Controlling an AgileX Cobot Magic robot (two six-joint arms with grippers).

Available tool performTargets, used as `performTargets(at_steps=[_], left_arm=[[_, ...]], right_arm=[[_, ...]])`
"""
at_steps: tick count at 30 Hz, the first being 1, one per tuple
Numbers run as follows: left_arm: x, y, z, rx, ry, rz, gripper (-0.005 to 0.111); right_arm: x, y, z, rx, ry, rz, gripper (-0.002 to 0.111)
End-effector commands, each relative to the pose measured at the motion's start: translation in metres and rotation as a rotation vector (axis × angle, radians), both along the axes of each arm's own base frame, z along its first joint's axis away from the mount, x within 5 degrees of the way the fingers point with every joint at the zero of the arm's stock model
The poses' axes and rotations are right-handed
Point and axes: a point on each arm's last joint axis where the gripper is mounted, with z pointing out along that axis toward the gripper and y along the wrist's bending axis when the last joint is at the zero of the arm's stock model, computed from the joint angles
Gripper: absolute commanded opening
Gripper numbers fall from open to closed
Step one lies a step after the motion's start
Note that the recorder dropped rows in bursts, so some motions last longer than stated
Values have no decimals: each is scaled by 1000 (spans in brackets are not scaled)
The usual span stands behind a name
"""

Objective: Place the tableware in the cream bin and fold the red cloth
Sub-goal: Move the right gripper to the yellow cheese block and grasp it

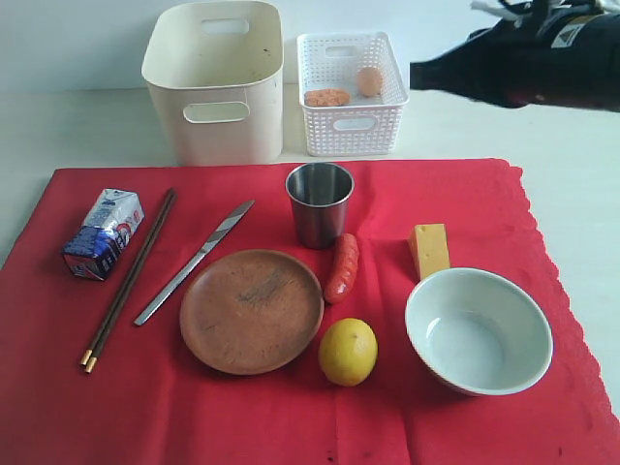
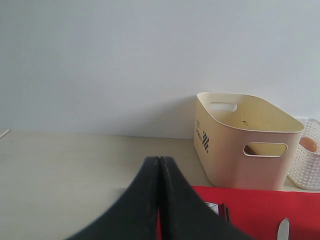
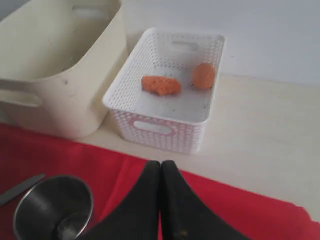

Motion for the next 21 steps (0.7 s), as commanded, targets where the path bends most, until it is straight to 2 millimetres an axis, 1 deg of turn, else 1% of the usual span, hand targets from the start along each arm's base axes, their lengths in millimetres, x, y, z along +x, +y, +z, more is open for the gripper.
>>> performTargets(at_steps=[1,13,18,20,21], left_arm=[[0,0,1,0,-7,3,1],[0,0,1,0,-7,3,1],[0,0,1,0,-7,3,1],[0,0,1,0,-7,3,1],[0,0,1,0,-7,3,1]], right_arm=[[-17,12,-9,-66,56,94,0],[-50,40,-23,-196,182,299,0],[-50,42,-35,-225,232,306,1],[-47,44,-37,-225,250,290,6],[-46,44,-38,-226,260,281,10]])
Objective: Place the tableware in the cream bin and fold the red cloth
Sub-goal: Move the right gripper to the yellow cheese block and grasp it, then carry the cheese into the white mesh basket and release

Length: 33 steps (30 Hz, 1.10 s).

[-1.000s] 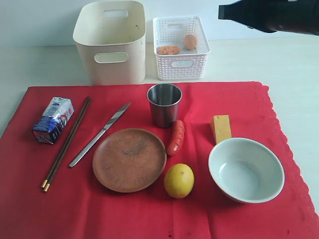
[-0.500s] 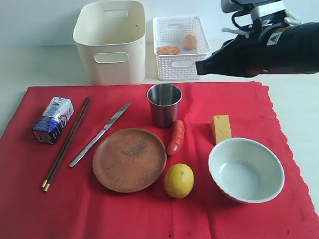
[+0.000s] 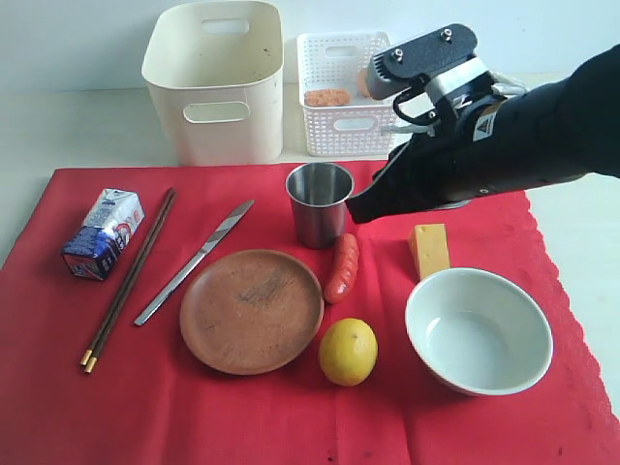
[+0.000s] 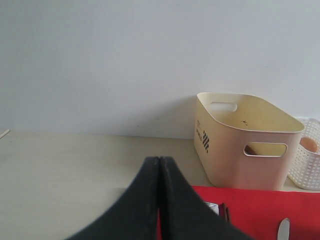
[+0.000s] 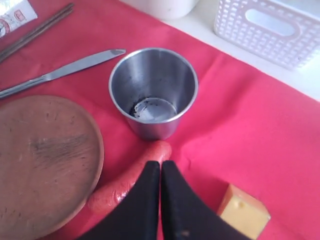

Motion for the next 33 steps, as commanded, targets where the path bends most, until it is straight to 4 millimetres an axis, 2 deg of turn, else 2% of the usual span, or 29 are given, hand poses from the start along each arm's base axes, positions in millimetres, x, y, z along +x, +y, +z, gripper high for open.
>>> performTargets(at_steps=[1,5,6,8,11,12,15,19,22,33], left_arm=[[0,0,1,0,-7,3,1],[0,0,1,0,-7,3,1],[0,0,1,0,-7,3,1],[0,0,1,0,-7,3,1],[0,0,1,0,-7,3,1],[0,0,1,0,-7,3,1],[0,0,1,0,-7,3,1],[0,0,1,0,-7,3,1],[0,0,1,0,-7,3,1],[0,0,1,0,-7,3,1]], right_arm=[[4,3,-6,-26,20,-16,14],[13,2,-12,-118,27,-53,36],[17,-3,-16,-192,32,-98,46],[25,-8,-25,-232,33,-222,55],[34,-9,-43,-263,20,-310,63],[38,-8,-55,-277,45,-333,64],[46,-4,-78,-301,99,-347,64],[51,-1,-96,-337,128,-344,63],[54,-5,-102,-350,137,-349,60],[56,4,-102,-271,124,-299,18]])
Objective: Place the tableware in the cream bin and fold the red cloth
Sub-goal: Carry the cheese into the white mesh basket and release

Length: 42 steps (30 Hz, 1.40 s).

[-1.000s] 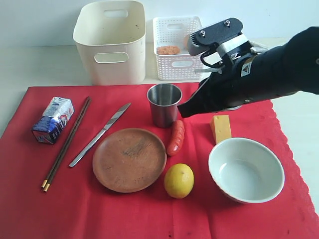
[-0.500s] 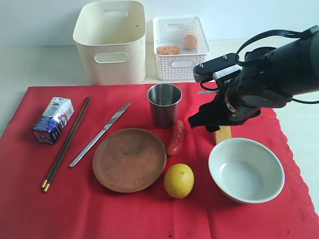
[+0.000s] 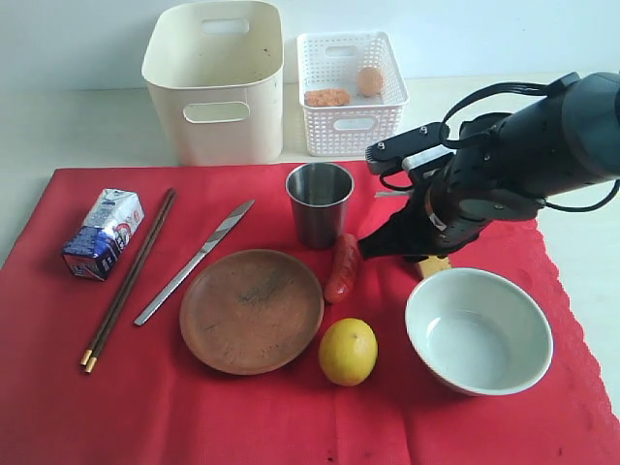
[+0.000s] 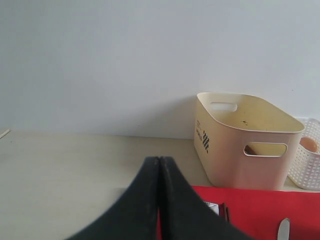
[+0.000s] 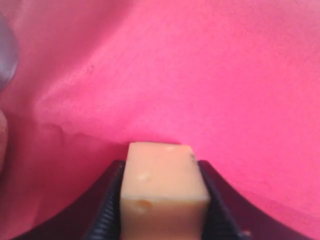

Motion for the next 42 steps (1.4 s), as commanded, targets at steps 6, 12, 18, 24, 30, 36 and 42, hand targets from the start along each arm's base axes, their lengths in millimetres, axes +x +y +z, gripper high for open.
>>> performTargets(at_steps=[6,12,18,24,30,36,42], left_arm=[[0,0,1,0,-7,3,1],[0,0,1,0,-7,3,1],[0,0,1,0,-7,3,1],[0,0,1,0,-7,3,1],[0,0,1,0,-7,3,1],[0,0,1,0,-7,3,1],[0,0,1,0,-7,3,1]], right_arm=[[3,2,2,14,-18,25,2],[4,1,16,13,-70,60,0],[9,-4,38,30,-142,73,0],[31,-19,66,84,-219,-17,0],[53,-18,91,136,-303,-39,0],[68,-9,116,218,-391,-6,0],[78,1,122,257,-431,44,0]])
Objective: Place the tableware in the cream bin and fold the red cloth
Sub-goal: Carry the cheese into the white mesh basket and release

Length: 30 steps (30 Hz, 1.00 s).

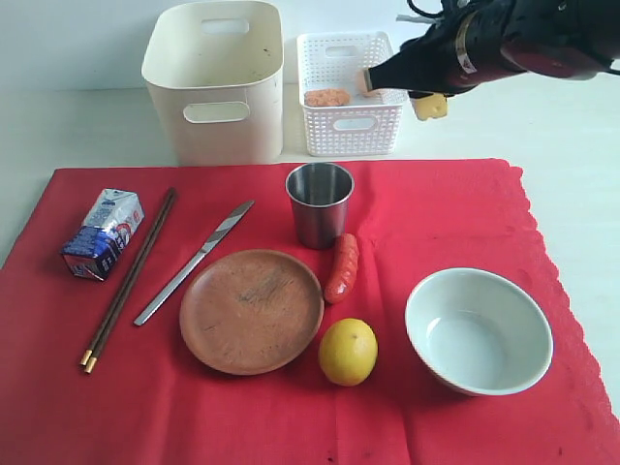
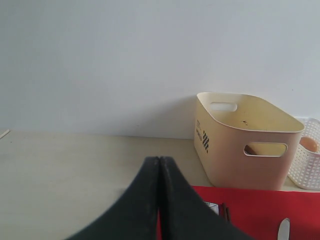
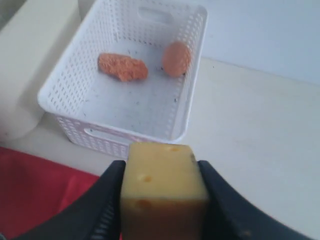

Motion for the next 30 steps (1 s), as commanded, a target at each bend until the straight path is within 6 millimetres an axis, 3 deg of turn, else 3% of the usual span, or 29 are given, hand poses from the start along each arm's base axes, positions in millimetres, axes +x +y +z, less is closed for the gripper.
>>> performTargets(at_steps=[1,30], left_arm=[[0,0,1,-2,-7,3,1],[0,0,1,-2,-7,3,1]], right_arm=[[10,7,2,14,-38,44,0],[101,59,-57,-72,-110,94,2]])
